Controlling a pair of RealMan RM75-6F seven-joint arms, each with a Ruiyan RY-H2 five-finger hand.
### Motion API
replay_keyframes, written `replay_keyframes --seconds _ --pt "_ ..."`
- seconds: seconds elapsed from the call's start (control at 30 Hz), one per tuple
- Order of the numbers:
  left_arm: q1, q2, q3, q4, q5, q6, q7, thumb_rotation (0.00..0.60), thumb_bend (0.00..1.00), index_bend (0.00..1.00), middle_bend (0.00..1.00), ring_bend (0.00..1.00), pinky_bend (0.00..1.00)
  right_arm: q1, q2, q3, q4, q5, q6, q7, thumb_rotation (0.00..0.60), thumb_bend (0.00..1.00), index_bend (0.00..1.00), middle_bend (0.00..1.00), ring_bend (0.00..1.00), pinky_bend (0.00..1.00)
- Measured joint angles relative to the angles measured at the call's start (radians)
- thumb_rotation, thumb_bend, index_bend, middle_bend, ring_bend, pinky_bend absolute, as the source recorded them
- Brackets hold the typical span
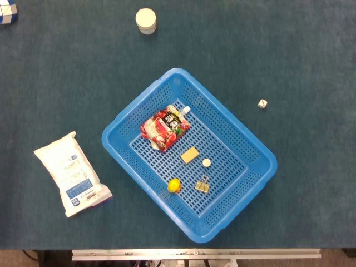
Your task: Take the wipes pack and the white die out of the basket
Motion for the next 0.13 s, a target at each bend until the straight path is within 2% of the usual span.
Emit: replay_keyframes --seconds 0.13 --pt "0.002 -0.020 -0.012 0.025 0.007 0.013 -0.018 0.600 0.00 0.05 0.00 0.00 0.00 -0.009 -0.013 0.010 0.013 -0.007 -0.009 -0.003 0.600 0.29 0.31 0.36 0.20 0.18"
